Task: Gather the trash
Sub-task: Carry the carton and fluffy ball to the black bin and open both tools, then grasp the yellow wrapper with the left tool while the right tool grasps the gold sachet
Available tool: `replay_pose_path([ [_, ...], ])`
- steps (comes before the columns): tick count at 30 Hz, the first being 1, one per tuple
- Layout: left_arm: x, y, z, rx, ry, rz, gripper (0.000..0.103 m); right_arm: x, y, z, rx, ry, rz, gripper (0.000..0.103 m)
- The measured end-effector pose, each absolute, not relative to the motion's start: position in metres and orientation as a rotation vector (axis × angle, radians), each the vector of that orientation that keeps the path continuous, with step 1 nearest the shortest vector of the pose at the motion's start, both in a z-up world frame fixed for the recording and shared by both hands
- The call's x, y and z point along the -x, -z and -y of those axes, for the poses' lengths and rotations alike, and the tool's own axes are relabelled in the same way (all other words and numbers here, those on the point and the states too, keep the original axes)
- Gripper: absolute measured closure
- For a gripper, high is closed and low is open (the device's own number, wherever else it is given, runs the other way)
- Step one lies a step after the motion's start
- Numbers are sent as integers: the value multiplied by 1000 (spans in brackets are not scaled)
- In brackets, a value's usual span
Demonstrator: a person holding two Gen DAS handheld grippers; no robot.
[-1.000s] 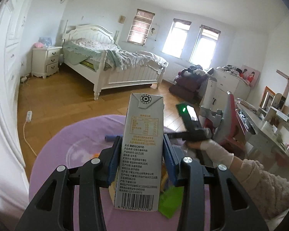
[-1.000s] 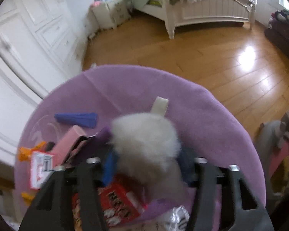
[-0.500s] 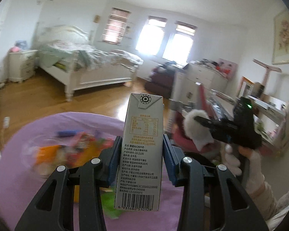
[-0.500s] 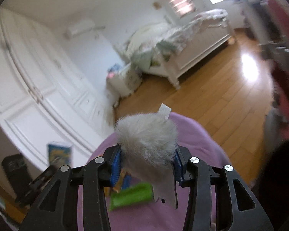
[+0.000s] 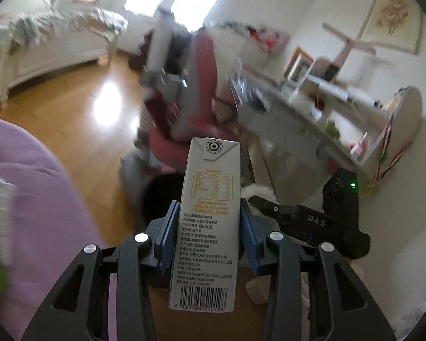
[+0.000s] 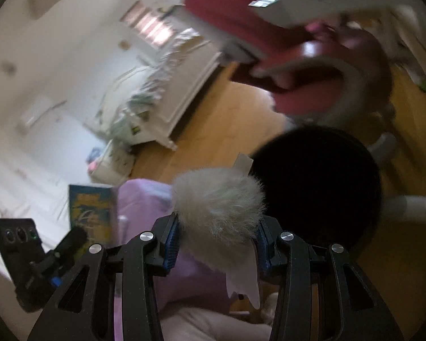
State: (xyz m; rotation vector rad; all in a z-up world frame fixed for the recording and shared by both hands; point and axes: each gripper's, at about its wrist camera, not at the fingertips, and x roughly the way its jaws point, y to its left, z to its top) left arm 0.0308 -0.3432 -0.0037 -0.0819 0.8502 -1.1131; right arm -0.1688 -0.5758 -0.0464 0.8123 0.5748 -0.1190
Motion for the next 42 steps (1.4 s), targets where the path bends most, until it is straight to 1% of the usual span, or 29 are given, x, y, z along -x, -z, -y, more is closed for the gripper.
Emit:
replay_pose_path([
  [5,-36,34,381,57,1120,-933,62,182,78,596,-876,146,-594,58],
  [8,-39,43,398,36,1113,-947,61,179,85,602,-897,160,-595,53],
  [10,-39,43,411,17,1113,-944,60,174,88,608,-902,180,-592,43],
  [11,-40,44,415,7,1113,-944,56,169,83,608,-902,185,-591,41],
  [12,-40,44,419,-4,1111,-944,42,170,82,610,-898,190,-586,32],
  [13,-42,43,422,-17,1095,-935,32,172,81,612,-895,202,-573,22],
  [14,-41,41,420,-23,1076,-918,17,169,77,613,-893,211,-561,21],
  [15,-41,38,419,-23,1062,-897,14,169,75,613,-890,218,-552,21],
  [17,-39,31,412,-19,1067,-868,14,169,74,612,-892,215,-555,21],
  [21,-38,21,392,10,1054,-864,14,162,71,600,-880,195,-569,21],
  [26,-36,-1,342,47,1009,-811,13,137,61,566,-818,131,-614,21],
  [27,-36,-6,324,54,983,-788,12,131,58,557,-802,113,-626,21],
  [31,-43,-20,258,94,865,-726,11,101,40,510,-717,24,-667,21],
  [35,-51,-25,175,117,701,-678,11,64,16,442,-594,-106,-704,21],
  [39,-58,-16,92,101,547,-653,11,33,2,377,-486,-223,-744,21],
  [41,-62,-6,64,74,492,-658,11,13,0,344,-440,-266,-787,21],
  [42,-65,-1,53,68,467,-668,12,8,2,333,-427,-276,-803,19],
])
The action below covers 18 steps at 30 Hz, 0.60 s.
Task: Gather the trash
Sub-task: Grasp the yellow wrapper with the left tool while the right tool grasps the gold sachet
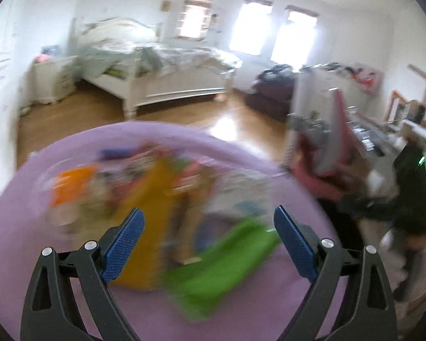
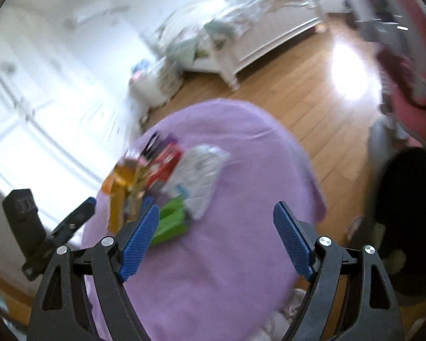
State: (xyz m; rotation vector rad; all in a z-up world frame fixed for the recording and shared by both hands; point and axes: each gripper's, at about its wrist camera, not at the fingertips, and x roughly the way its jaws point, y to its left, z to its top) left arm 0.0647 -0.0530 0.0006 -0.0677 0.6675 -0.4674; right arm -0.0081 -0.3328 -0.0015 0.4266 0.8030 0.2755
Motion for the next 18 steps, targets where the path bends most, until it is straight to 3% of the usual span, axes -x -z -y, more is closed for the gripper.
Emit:
replay_pose_path([
  [4,-85,18,19,102,460,-709,15,-24,1,278,-397,-355,-846,19],
  [6,-98,23,14,117,478,-735,34,-34,1,256,-373,-389,-861,19],
  [10,-115,37,15,103,495,-792,46,-49,2,223,-344,-405,-899,30],
  [12,-117,41,18,104,543,-804,60,-58,5,211,-346,-401,-921,34],
  [15,-112,40,18,102,565,-795,71,-69,10,197,-347,-394,-942,36],
  [18,-107,39,19,105,557,-787,73,-79,17,184,-343,-397,-959,44],
])
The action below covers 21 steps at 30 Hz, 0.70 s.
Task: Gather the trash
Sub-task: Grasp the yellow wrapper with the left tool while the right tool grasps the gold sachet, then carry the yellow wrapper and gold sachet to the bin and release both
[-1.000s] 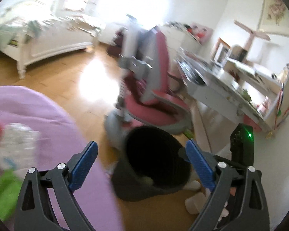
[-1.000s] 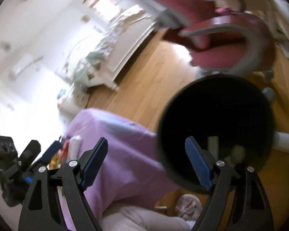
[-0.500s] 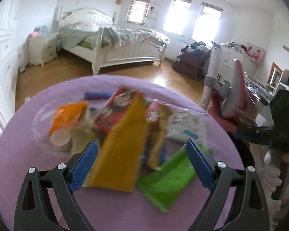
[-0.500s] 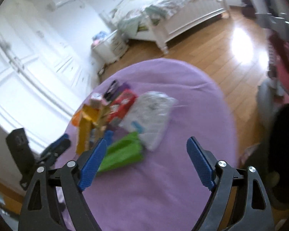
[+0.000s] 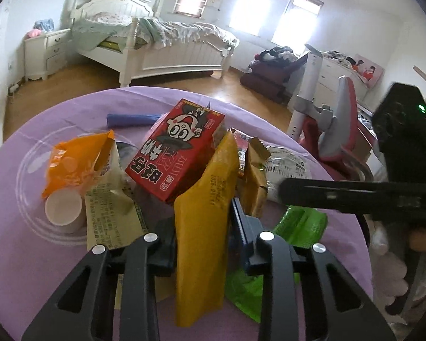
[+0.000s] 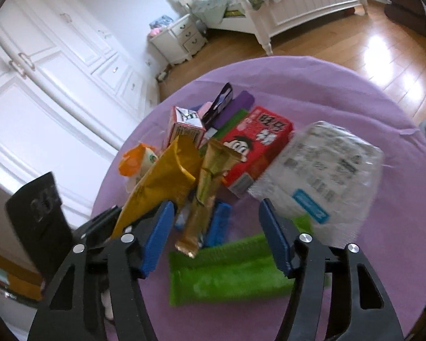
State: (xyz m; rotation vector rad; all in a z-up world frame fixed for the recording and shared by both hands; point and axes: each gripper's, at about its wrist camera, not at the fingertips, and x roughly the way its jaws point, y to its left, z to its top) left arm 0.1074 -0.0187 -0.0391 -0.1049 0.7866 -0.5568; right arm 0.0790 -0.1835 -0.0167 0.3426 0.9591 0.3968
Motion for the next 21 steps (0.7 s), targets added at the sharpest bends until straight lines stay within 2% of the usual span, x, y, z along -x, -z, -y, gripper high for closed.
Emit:
replay_pose_path([
  [3,-105,38,16,125,551,-780,78,-87,21,172,-322,-389,-964,52],
  [4,-104,37,15,131,546,-779,78,-91,24,168,-310,-382,-973,62],
  [5,-103,37,13,136,544,-777,81,-93,27,166,-304,-378,-981,65],
  [7,-98,33,14,136,530,-765,85,-91,30,166,-305,-371,-980,87],
  [8,-95,31,14,130,525,-755,86,-88,29,168,-310,-374,-971,94],
  [10,-85,24,13,131,532,-725,86,-78,23,174,-321,-372,-940,98],
  [21,-49,-12,15,193,548,-645,87,-5,-21,246,-493,-422,-763,99],
])
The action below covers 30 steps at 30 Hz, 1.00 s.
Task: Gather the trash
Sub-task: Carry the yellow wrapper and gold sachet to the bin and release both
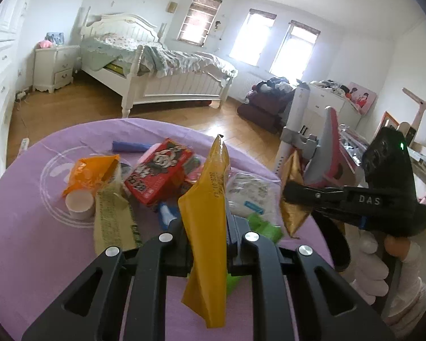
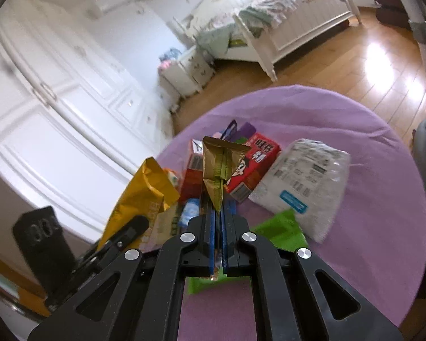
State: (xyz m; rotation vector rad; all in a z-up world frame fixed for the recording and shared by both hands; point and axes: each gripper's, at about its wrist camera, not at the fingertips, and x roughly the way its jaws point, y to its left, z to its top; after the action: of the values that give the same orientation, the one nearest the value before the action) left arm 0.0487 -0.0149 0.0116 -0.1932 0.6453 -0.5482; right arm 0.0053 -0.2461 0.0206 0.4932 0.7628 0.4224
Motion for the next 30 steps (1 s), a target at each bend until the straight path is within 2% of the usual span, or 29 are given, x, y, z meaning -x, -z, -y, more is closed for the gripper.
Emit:
replay_pose_path([
  [9,-36,-29,79,147,631,-643,87,38,-36,327,-605,-369,-653,99],
  [18,-36,-28,200,84,820,-672,87,81,-33,433,-682,-196,-545,98],
  [30,-43,11,352,30,1073,-850,87,137,14,572,-805,86,-482,98],
])
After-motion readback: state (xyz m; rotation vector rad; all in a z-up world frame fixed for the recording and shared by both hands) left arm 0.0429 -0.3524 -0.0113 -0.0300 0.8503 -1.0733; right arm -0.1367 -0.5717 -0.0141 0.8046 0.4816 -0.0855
